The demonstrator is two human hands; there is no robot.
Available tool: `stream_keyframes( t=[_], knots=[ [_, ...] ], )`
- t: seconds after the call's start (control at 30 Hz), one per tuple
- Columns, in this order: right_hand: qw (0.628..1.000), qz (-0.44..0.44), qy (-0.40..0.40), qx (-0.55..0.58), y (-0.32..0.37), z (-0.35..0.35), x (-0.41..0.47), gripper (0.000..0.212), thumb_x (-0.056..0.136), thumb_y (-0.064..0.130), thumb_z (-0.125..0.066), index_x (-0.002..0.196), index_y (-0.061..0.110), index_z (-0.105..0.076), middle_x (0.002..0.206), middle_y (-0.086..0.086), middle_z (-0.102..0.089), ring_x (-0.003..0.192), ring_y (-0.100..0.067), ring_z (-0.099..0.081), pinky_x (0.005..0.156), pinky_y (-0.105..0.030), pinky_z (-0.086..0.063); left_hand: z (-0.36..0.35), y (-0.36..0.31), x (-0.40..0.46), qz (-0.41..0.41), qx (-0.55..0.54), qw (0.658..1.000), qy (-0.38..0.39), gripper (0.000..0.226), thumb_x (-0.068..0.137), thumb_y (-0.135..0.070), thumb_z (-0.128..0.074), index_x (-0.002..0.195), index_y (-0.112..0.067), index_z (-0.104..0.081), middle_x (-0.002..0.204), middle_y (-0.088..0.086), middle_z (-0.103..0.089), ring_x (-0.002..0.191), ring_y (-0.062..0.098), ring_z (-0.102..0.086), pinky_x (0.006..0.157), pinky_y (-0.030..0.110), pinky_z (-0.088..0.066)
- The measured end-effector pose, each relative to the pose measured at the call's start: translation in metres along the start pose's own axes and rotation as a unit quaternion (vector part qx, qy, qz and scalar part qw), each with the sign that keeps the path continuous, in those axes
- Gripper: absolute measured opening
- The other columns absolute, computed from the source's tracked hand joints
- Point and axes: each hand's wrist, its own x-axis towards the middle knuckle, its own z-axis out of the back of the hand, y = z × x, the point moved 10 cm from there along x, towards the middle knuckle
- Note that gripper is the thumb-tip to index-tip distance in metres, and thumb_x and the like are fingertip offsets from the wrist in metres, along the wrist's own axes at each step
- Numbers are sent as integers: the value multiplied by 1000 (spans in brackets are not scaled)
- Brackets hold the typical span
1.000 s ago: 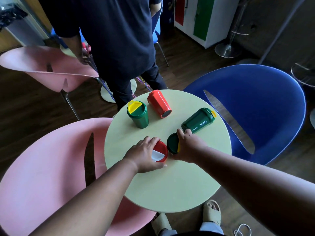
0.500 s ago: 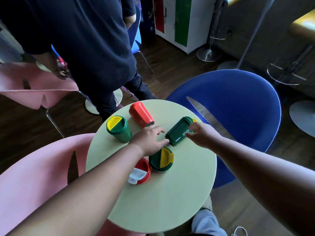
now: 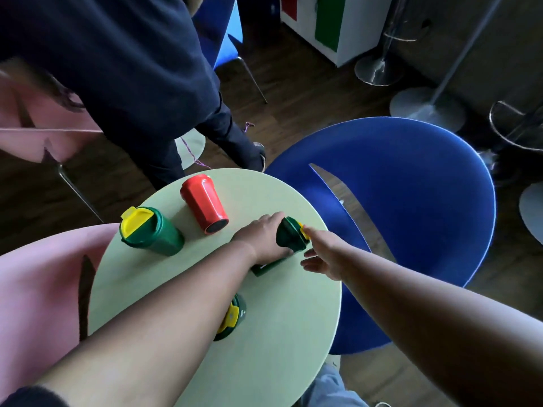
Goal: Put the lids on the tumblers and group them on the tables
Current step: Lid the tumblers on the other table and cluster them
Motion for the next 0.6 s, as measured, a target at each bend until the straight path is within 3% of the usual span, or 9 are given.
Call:
stream_keyframes(
  t=[0.23, 0.3, 0.4, 0.43, 0.5, 0.6],
  knots=[
    [996, 25, 26, 81, 9, -12, 12, 30, 93, 40, -51, 99, 16, -67, 105, -13, -68, 88, -24, -65, 87, -35, -58, 4, 0, 4, -3, -10, 1000, -17, 81, 74, -50, -73, 141, -31, -32, 136, 4, -50, 123, 27, -52, 96, 40, -47],
    [997, 54, 14, 57, 16, -13, 11, 34, 89, 44, -54, 101, 15, -68, 109, -10, -69, 91, -23, -67, 92, -37, -57, 12, 4, -1, 2, -25, 999, -32, 88, 72, -52, -75, 144, -31, -29, 137, 4, -48, 125, 26, -51, 98, 40, -46],
    [987, 151, -25, -44, 40, -16, -6, 53, 77, 57, -55, 97, 9, -67, 87, -6, -67, 79, -20, -61, 97, -48, -53, 29, 12, -15, 4, -45, 996, -75, 95, 71, -51, -77, 149, -31, -26, 142, 3, -43, 127, 24, -50, 91, 33, -43],
    [979, 184, -37, -79, 48, -20, -15, 55, 74, 59, -55, 97, 11, -67, 83, -5, -66, 76, -20, -60, 92, -48, -55, 35, 14, -21, 3, -42, 995, -89, 95, 73, -51, -77, 150, -30, -25, 143, 2, -41, 127, 24, -50, 86, 31, -39],
    [961, 234, -63, -136, 58, -27, -37, 45, 80, 57, -59, 107, 21, -63, 92, -2, -67, 80, -19, -62, 72, -35, -55, 42, 21, -34, 0, -37, 994, -102, 95, 75, -51, -77, 152, -29, -25, 145, 1, -39, 128, 24, -49, 83, 31, -36],
    [929, 288, -98, -211, 61, -39, -60, 45, 86, 49, -63, 124, 25, -55, 109, 2, -61, 85, -17, -62, 61, -26, -48, 40, 36, -51, -12, -72, 993, -95, 100, 74, -47, -81, 153, -27, -24, 146, 4, -37, 132, 26, -46, 95, 32, -40]
  ],
)
